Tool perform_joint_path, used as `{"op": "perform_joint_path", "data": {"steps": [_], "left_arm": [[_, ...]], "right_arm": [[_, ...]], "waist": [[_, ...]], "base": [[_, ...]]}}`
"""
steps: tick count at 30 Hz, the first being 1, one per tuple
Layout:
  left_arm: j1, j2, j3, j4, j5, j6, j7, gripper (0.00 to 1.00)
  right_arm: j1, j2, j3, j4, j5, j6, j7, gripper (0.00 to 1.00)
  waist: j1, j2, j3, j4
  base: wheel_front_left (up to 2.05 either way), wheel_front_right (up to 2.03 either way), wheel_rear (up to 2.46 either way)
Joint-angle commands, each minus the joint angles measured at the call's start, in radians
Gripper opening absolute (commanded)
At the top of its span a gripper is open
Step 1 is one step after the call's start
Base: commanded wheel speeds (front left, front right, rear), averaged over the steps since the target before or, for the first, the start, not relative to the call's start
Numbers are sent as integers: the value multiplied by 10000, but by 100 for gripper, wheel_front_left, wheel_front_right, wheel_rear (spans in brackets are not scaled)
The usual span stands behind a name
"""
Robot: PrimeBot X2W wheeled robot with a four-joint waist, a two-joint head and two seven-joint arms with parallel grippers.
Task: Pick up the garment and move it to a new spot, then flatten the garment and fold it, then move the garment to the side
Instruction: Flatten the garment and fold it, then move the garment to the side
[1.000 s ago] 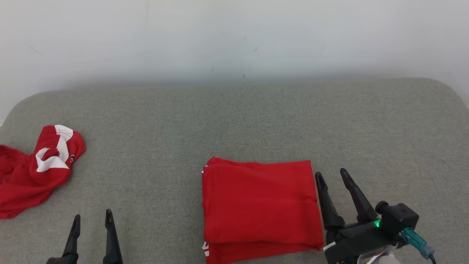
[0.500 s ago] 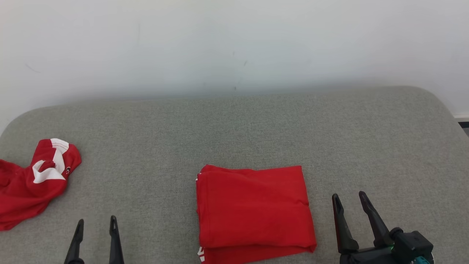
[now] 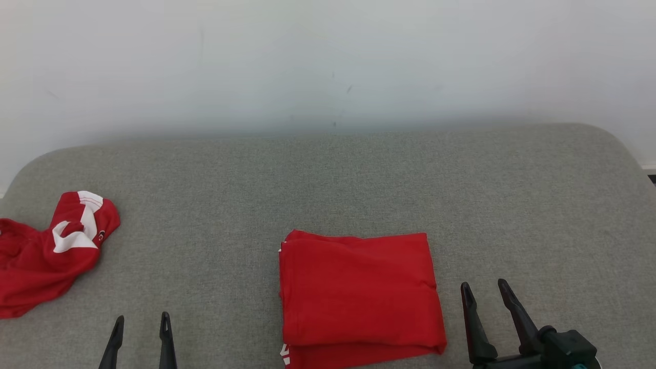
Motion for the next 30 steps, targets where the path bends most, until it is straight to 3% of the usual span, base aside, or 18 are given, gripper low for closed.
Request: {"op": "perform_joint_path", "data": {"steps": [1,21,30], "left_arm": [[101,0,-4,13,-80,-5,-34,100],[32,-24,-69,108,-195,58,-34,100],[-172,-26,-192,241,-236,71,-34,100]], "right_arm": [[-21,50,15,21,-42,-26,1,100],[-323,-66,272,298,-152,-26,1,100],[-1653,-367,416,1556,-213,-26,1,100]], "waist": [[0,0,7,12],[0,0,33,91],[0,0,18,209]], "base": [[0,0,0],[0,0,0],[0,0,0]]}}
